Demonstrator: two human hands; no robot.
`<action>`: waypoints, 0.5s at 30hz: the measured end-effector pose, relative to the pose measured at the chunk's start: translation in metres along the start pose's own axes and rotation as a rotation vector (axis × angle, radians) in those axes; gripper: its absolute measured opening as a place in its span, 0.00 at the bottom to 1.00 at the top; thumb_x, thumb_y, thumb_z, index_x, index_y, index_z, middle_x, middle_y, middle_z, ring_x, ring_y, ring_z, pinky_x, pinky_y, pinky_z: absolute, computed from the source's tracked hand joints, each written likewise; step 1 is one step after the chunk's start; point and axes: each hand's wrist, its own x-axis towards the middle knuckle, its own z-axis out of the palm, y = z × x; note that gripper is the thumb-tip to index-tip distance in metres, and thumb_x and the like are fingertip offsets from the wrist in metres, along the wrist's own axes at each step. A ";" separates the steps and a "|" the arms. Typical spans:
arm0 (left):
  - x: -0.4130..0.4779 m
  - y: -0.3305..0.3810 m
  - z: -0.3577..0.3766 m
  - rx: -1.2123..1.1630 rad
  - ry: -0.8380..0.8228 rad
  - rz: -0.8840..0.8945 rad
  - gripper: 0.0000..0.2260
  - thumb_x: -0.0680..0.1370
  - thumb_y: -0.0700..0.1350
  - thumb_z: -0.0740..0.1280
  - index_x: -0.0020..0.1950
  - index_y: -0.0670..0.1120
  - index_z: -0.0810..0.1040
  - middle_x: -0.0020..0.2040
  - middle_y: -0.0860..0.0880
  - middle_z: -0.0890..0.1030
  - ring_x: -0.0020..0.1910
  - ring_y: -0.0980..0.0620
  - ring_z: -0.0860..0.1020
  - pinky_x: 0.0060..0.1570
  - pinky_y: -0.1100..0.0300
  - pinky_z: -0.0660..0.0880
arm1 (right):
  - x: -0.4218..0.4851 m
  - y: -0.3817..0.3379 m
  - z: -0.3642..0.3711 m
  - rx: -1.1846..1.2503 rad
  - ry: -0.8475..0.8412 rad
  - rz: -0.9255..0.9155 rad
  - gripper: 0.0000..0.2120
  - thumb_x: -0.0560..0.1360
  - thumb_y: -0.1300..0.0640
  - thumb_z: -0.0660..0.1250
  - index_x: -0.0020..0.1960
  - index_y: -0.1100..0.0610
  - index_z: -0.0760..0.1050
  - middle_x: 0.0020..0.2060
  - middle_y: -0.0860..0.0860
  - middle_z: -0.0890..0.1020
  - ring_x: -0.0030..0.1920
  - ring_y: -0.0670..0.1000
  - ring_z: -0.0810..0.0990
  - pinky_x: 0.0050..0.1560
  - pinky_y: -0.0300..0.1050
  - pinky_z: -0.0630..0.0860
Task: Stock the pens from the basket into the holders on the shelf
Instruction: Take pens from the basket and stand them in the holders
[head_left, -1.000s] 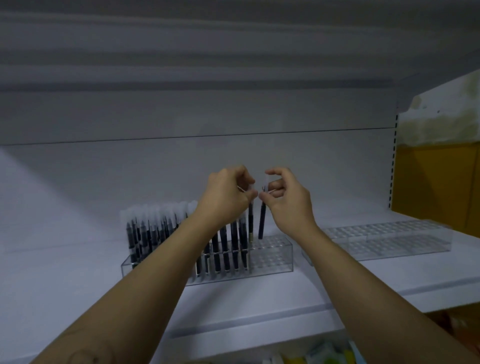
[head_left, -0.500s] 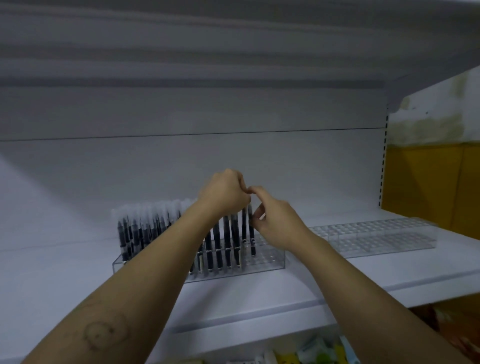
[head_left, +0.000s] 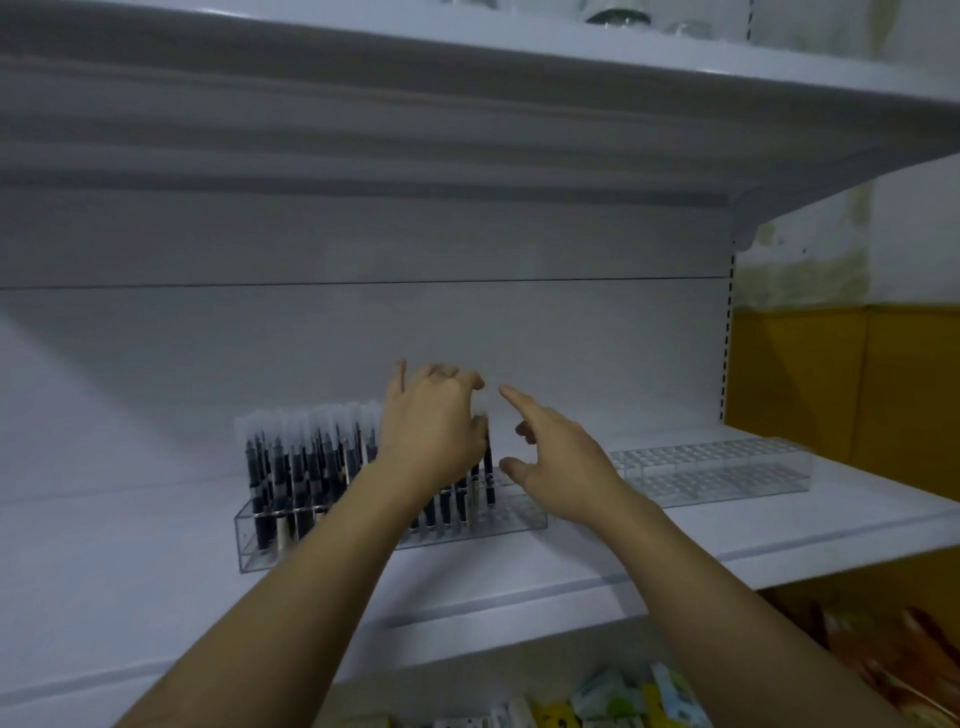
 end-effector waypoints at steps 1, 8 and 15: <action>-0.008 0.001 -0.002 -0.016 0.030 0.017 0.18 0.78 0.51 0.64 0.68 0.51 0.72 0.66 0.50 0.75 0.70 0.50 0.67 0.74 0.47 0.48 | -0.005 -0.001 -0.002 -0.007 0.005 0.002 0.37 0.76 0.50 0.68 0.77 0.41 0.50 0.65 0.51 0.72 0.63 0.51 0.72 0.60 0.48 0.73; -0.064 0.011 -0.007 -0.151 0.116 0.125 0.17 0.77 0.46 0.66 0.65 0.49 0.75 0.58 0.50 0.81 0.59 0.49 0.75 0.60 0.55 0.67 | -0.052 -0.010 -0.019 -0.104 0.070 0.012 0.31 0.76 0.46 0.67 0.75 0.43 0.58 0.68 0.48 0.68 0.67 0.51 0.67 0.65 0.47 0.67; -0.123 0.033 0.000 -0.194 0.078 0.185 0.17 0.77 0.49 0.66 0.65 0.49 0.75 0.59 0.49 0.80 0.58 0.48 0.75 0.57 0.55 0.68 | -0.118 -0.017 -0.033 -0.161 0.086 0.003 0.30 0.75 0.46 0.68 0.74 0.47 0.63 0.67 0.48 0.70 0.67 0.51 0.68 0.68 0.49 0.66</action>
